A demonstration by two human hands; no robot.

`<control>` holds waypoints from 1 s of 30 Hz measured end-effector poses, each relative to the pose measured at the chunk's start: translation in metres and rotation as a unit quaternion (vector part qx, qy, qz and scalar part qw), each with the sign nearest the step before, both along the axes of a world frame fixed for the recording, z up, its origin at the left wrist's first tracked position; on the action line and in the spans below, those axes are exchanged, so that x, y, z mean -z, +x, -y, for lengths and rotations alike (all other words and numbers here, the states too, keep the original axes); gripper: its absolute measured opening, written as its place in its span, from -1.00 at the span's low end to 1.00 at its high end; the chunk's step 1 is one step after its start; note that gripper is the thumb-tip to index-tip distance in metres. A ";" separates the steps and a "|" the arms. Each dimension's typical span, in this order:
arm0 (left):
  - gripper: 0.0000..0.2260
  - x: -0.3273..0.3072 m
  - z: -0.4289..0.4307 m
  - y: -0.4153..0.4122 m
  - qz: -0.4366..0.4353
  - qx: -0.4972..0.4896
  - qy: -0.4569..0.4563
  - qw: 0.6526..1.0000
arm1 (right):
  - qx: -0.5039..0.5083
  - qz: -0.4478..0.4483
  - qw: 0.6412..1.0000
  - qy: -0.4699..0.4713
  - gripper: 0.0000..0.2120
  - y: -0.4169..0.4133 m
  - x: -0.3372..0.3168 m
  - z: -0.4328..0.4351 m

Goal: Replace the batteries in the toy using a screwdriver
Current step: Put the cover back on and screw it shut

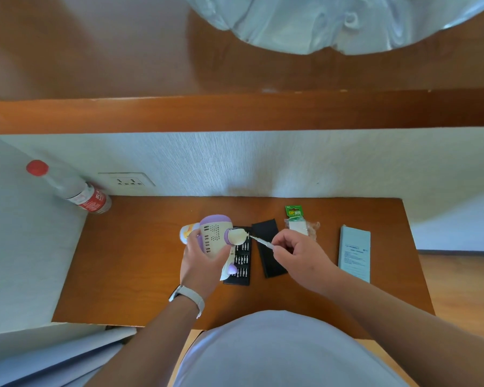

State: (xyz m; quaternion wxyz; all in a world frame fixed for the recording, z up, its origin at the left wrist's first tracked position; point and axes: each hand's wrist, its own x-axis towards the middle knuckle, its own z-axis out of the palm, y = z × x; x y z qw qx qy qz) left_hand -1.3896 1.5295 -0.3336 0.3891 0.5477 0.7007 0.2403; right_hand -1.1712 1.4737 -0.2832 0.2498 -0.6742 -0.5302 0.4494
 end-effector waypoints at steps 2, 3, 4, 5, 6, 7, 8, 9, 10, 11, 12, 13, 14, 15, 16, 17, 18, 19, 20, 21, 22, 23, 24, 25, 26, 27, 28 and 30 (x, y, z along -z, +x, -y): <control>-0.41 0.000 0.001 -0.002 0.009 -0.014 -0.006 1.000 | -0.001 0.002 1.000 -0.003 -0.89 0.000 -0.001 -0.001; -0.40 -0.001 0.001 -0.003 0.020 -0.022 -0.009 1.000 | -0.002 0.003 1.000 -0.005 -0.89 -0.001 -0.001 -0.002; -0.41 -0.002 0.001 -0.005 0.033 -0.029 -0.010 0.999 | -0.003 0.001 1.000 -0.005 -0.89 -0.001 -0.002 -0.002; -0.43 -0.003 0.001 -0.006 0.046 -0.036 -0.011 0.998 | -0.004 -0.002 1.000 -0.005 -0.90 -0.002 -0.002 -0.002; -0.44 -0.004 0.001 -0.008 0.060 -0.044 -0.012 0.997 | -0.005 -0.005 1.000 -0.005 -0.90 -0.003 -0.003 -0.002; -0.45 -0.006 0.001 -0.010 0.074 -0.051 -0.011 0.996 | -0.005 -0.008 1.000 -0.003 -0.90 -0.003 -0.005 -0.001; -0.45 -0.007 0.001 -0.012 0.087 -0.057 -0.009 0.994 | -0.007 -0.010 1.000 0.000 -0.90 -0.005 -0.007 -0.001; -0.45 -0.009 0.001 -0.013 0.100 -0.063 -0.007 0.993 | -0.009 -0.010 1.000 0.005 -0.91 -0.006 -0.008 0.000; -0.44 -0.010 0.001 -0.015 0.110 -0.068 -0.005 0.992 | -0.014 -0.008 1.000 0.009 -0.91 -0.008 -0.011 0.001; -0.43 -0.012 0.002 -0.016 0.120 -0.072 -0.005 0.990 | -0.022 -0.006 1.000 0.013 -0.91 -0.010 -0.013 0.002; -0.43 -0.014 0.003 -0.018 0.129 -0.076 -0.004 0.989 | -0.030 -0.004 0.999 0.017 -0.91 -0.012 -0.016 0.003; -0.43 -0.017 0.004 -0.019 0.139 -0.079 -0.003 0.987 | -0.036 -0.003 0.999 0.021 -0.92 -0.014 -0.020 0.005; -0.43 -0.021 0.005 -0.020 0.150 -0.082 0.000 0.985 | -0.040 -0.003 0.999 0.026 -0.92 -0.016 -0.024 0.006; -0.43 -0.025 0.005 -0.021 0.161 -0.084 0.003 0.983 | -0.042 -0.005 0.999 0.032 -0.92 -0.017 -0.028 0.006; -0.43 -0.030 0.006 -0.023 0.172 -0.084 0.008 0.981 | -0.043 -0.007 0.998 0.037 -0.93 -0.019 -0.033 0.007; -0.44 -0.036 0.007 -0.025 0.183 -0.083 0.013 0.980 | -0.045 -0.007 0.998 0.041 -0.93 -0.020 -0.038 0.007; -0.44 -0.041 0.008 -0.027 0.192 -0.082 0.018 0.978 | -0.047 -0.006 0.998 0.047 -0.93 -0.022 -0.043 0.007; -0.45 -0.047 0.009 -0.029 0.201 -0.080 0.024 0.976 | -0.049 -0.002 0.997 0.053 -0.93 -0.025 -0.048 0.008; -0.45 -0.053 0.009 -0.030 0.207 -0.079 0.029 0.975 | -0.052 0.003 0.997 0.058 -0.93 -0.028 -0.054 0.008; -0.46 -0.060 0.010 -0.031 0.212 -0.077 0.034 0.974 | -0.056 0.009 0.996 0.063 -0.94 -0.031 -0.060 0.009; -0.47 -0.067 0.010 -0.033 0.214 -0.076 0.040 0.973 | -0.058 0.015 0.996 0.070 -0.94 -0.035 -0.067 0.010; -0.47 -0.074 0.010 -0.034 0.216 -0.073 0.048 0.972 | -0.059 0.020 0.995 0.080 -0.94 -0.038 -0.074 0.010; -0.47 -0.080 0.009 -0.036 0.218 -0.071 0.057 0.972 | -0.060 0.026 0.994 0.093 -0.94 -0.042 -0.081 0.009; -0.47 -0.086 0.009 -0.038 0.222 -0.070 0.066 0.970 | -0.062 0.031 0.992 0.105 -0.95 -0.045 -0.088 0.009; -0.46 -0.092 0.009 -0.040 0.227 -0.070 0.074 0.969 | -0.064 0.034 0.991 0.116 -0.95 -0.047 -0.095 0.009; -0.46 -0.098 0.008 -0.042 0.231 -0.071 0.082 0.967 | -0.066 0.035 0.989 0.126 -0.96 -0.050 -0.102 0.008; -0.46 -0.103 0.008 -0.044 0.235 -0.071 0.090 0.965 | -0.068 0.037 0.987 0.137 -0.96 -0.053 -0.108 0.008; -0.46 -0.112 0.009 -0.048 0.243 -0.072 0.108 0.961 | -0.067 0.046 0.983 0.163 -0.96 -0.059 -0.121 0.008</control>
